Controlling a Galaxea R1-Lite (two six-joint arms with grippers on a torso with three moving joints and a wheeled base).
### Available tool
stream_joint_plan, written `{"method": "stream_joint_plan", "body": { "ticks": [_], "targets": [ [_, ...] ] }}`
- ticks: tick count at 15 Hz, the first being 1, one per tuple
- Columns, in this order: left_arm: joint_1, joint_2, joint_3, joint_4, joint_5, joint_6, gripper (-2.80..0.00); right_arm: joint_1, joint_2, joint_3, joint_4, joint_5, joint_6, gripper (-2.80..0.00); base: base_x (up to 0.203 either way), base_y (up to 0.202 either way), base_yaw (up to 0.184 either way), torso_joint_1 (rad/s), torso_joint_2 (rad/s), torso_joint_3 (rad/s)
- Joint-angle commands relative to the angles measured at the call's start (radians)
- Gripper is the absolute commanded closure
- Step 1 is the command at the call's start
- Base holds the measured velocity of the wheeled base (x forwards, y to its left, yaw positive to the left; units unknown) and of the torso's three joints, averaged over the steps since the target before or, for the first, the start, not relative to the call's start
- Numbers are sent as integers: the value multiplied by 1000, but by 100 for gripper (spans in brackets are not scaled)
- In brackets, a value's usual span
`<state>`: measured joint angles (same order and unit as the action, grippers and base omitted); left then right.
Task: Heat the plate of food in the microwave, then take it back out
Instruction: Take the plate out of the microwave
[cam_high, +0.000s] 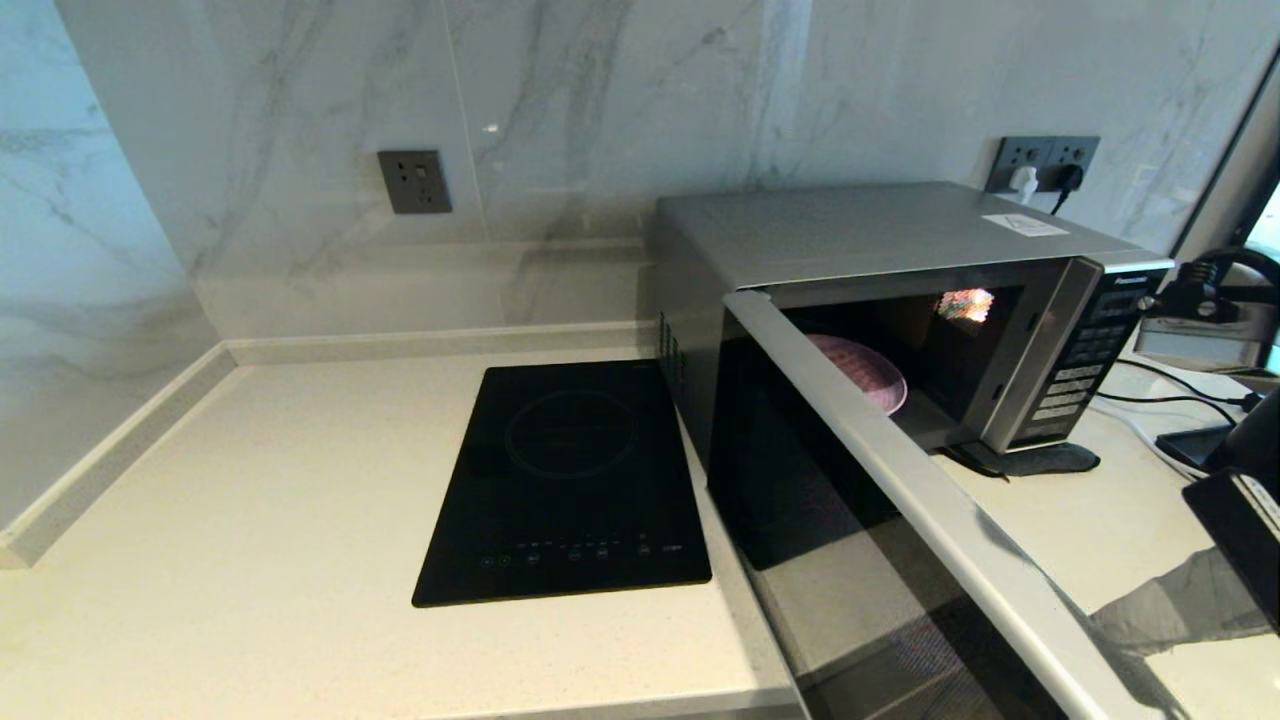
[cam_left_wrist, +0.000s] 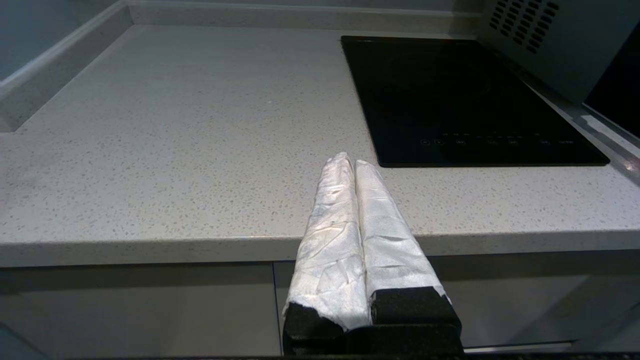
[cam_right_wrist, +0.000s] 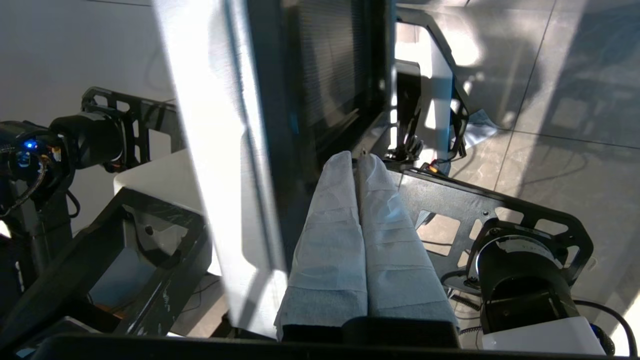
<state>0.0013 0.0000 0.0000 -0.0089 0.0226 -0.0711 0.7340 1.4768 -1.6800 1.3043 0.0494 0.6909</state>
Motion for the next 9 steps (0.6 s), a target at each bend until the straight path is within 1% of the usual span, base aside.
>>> {"method": "stream_joint_plan", "body": {
  "ticks": [1, 4, 5, 7, 8, 9],
  "targets": [
    [0, 2, 0, 0, 0, -1, 0, 0, 6, 2, 6, 1, 4, 0, 0, 0, 0, 0, 0, 0],
    [0, 2, 0, 0, 0, -1, 0, -3, 7, 8, 2, -2, 33, 0, 0, 0, 0, 0, 0, 0],
    [0, 2, 0, 0, 0, -1, 0, -20, 7, 7, -6, -15, 52, 0, 0, 0, 0, 0, 0, 0],
    [0, 2, 0, 0, 0, -1, 0, -114, 16, 12, -68, -55, 92, 0, 0, 0, 0, 0, 0, 0],
    [0, 2, 0, 0, 0, -1, 0, -175, 30, 15, -128, -74, 123, 0, 0, 0, 0, 0, 0, 0],
    [0, 2, 0, 0, 0, -1, 0, -232, 55, 17, -197, -91, 178, 0, 0, 0, 0, 0, 0, 0]
  ]
}}
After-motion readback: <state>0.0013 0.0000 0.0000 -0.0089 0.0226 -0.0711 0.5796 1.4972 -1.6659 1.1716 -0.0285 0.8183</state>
